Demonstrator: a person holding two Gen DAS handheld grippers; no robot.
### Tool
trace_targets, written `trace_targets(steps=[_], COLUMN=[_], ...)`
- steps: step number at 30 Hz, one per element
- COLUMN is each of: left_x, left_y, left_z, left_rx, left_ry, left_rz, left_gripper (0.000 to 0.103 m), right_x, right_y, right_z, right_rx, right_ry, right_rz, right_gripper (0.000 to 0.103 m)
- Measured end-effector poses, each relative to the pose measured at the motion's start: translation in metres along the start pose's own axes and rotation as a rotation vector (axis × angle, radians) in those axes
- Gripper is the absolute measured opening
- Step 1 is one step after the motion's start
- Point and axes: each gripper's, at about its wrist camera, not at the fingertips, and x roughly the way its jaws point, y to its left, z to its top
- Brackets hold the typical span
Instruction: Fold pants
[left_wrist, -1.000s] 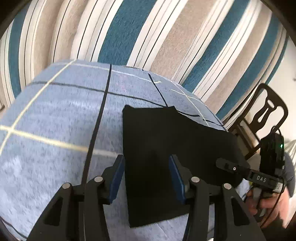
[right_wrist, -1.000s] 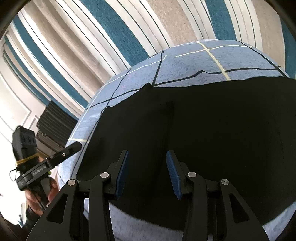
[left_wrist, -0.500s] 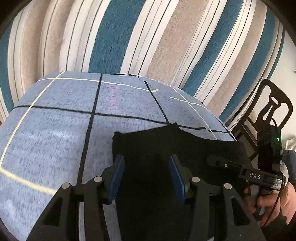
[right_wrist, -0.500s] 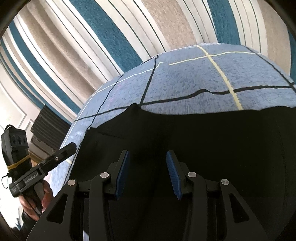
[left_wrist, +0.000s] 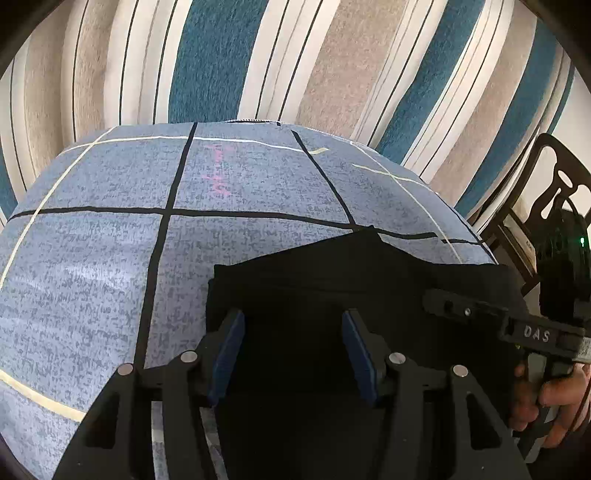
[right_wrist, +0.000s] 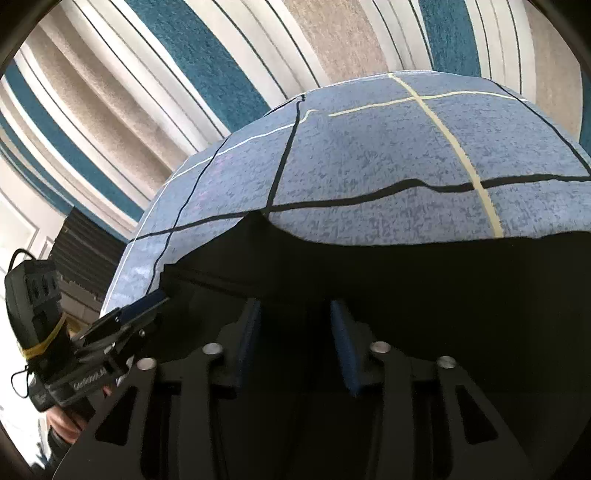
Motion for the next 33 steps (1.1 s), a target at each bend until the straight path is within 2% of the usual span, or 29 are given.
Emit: trace_targets(steps=[1, 3, 7, 9, 10, 12, 16, 19, 21, 23, 26, 33], left_x=[0.000, 0.000, -0.019, -0.035, -0.041, -0.055, -0.074, -0.075, -0.070, -0.070, -0.071, -0.076], left_y=[0.000, 0.001, 0.002, -0.001, -0.002, -0.005, -0.017, -0.026, -0.032, -0.041, -0.047, -0.058], left_z=[0.000, 0.001, -0.001, -0.007, -0.011, -0.024, -0.056, -0.076, -0.089, -0.096, -0.098, -0.101], left_rx=[0.000, -0.009, -0.037, -0.036, -0.032, -0.024, -0.010, -0.008, 0.000, 0.033, 0.036, 0.042], left_ry=[-0.003, -0.007, -0.032, -0.059, -0.069, -0.084, -0.084, -0.057, -0.023, -0.038, -0.040, -0.036], left_rz=[0.001, -0.003, -0.003, 0.004, 0.011, 0.021, 0.020, -0.004, -0.005, 0.016, 0.018, 0.029], left_gripper=[0.058, 0.058, 0.058, 0.058, 0.058, 0.058, 0.058, 0.058, 0.058, 0.058, 0.058, 0.058], right_x=[0.001, 0.002, -0.011, -0.025, -0.034, -0.050, -0.066, -0.065, -0.052, -0.058, -0.066, -0.095], right_y=[0.000, -0.004, -0.006, -0.003, 0.000, 0.007, 0.035, 0.044, 0.037, 0.029, 0.027, 0.026], right_z=[0.001, 0.003, 0.000, -0.007, -0.013, -0.031, -0.070, -0.095, -0.105, -0.108, -0.109, -0.121], right_rx=[-0.001, 0.020, 0.033, 0.017, -0.004, -0.030, -0.110, -0.144, -0.136, -0.105, -0.100, -0.083], right_ry=[0.002, 0.000, -0.012, -0.037, -0.059, -0.090, -0.100, -0.083, -0.025, -0.046, -0.039, -0.077], right_rz=[-0.011, 0.004, 0.017, 0.015, 0.010, 0.016, 0.032, 0.049, 0.010, 0.032, -0.026, -0.066], right_gripper=[0.009, 0.007, 0.008, 0.017, 0.020, 0.020, 0.020, 0.020, 0.019, 0.019, 0.020, 0.020])
